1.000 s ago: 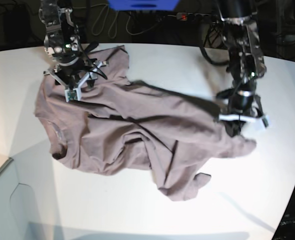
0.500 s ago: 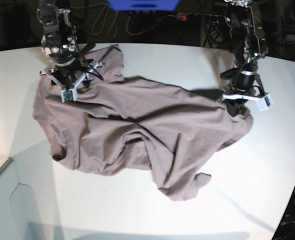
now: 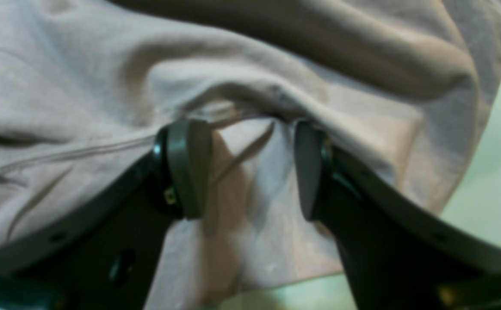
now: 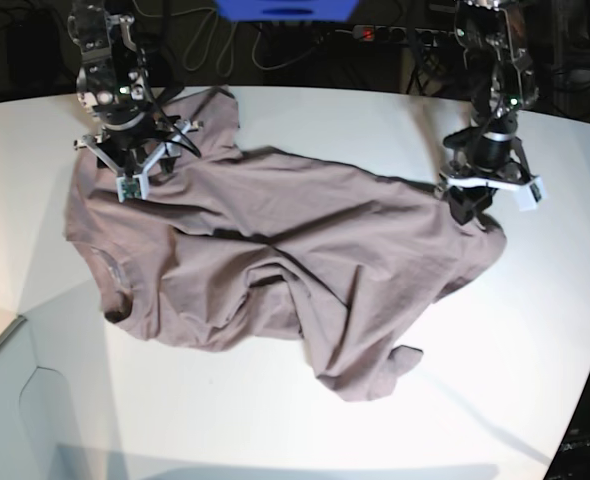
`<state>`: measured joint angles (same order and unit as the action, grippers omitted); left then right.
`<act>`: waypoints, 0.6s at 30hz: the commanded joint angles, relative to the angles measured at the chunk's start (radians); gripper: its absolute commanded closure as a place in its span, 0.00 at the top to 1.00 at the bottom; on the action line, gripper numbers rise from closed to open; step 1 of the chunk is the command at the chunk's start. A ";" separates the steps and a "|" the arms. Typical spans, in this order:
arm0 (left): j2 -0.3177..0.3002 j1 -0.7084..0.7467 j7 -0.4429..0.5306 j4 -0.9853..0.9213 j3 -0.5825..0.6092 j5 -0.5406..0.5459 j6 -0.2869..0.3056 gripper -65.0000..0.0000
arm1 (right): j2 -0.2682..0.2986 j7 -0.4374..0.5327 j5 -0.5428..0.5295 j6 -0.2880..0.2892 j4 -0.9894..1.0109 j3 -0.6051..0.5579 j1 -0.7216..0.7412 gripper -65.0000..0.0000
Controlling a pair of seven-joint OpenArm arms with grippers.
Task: Layout the t-shirt on the table in an organized manner, then fold the t-shirt properly
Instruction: 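Hold the shirt with both grippers and stretch it apart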
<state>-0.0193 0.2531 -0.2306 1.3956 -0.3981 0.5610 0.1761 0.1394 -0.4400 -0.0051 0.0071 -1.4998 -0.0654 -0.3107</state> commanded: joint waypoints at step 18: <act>-0.094 0.045 0.030 0.090 -0.006 0.009 0.013 0.58 | 0.007 -0.015 0.011 0.000 -0.020 0.003 -0.002 0.49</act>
<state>-0.1036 0.3012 -0.2234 1.4742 -0.4000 0.5632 0.1806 0.1406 -0.4477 -0.0048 0.0071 -1.5063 -0.0654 -0.3107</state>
